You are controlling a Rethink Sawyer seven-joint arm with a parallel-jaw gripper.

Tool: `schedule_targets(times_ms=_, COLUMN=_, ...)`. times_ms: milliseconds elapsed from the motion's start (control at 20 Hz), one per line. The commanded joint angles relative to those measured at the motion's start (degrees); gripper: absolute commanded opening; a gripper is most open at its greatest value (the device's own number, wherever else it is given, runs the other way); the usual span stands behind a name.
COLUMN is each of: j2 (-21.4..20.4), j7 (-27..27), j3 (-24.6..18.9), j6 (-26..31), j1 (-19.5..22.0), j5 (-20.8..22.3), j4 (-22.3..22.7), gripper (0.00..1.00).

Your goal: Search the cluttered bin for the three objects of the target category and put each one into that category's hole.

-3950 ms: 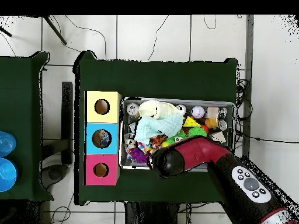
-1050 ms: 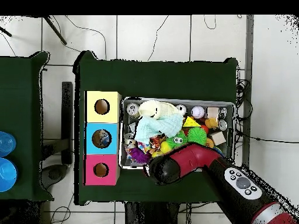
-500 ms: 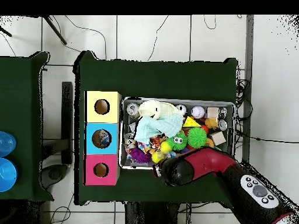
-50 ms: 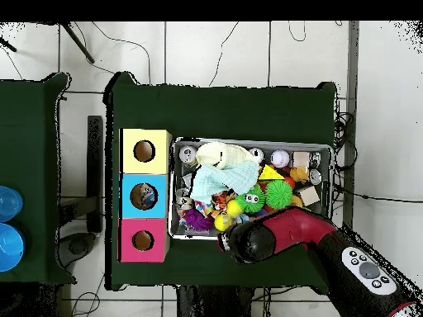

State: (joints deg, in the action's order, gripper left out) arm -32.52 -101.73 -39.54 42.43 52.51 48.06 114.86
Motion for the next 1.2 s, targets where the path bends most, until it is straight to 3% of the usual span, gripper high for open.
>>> schedule_targets(times_ms=50, j2=-1.6, j7=17.9, j3=-3.8, j6=7.5, j1=-0.9, j5=-0.2, j4=-5.1, gripper=1.0)
schedule_targets(times_ms=500, j2=-6.4, j7=10.5, j3=-2.7, j6=7.3, j1=-0.7, j5=-3.2, j4=-4.9, gripper=1.0)
schedule_targets(times_ms=650, j2=-9.1, j7=3.3, j3=1.2, j6=7.4, j1=-2.4, j5=-3.9, j4=-4.1, gripper=1.0)
schedule_targets(times_ms=850, j2=-8.3, j7=-4.3, j3=6.5, j6=6.0, j1=-3.7, j5=-5.0, j4=-3.0, gripper=1.0)
schedule_targets(times_ms=1200, j2=-8.8, j7=-3.0, j3=8.9, j6=2.9, j1=-5.2, j5=-3.8, j4=-2.5, gripper=1.0)
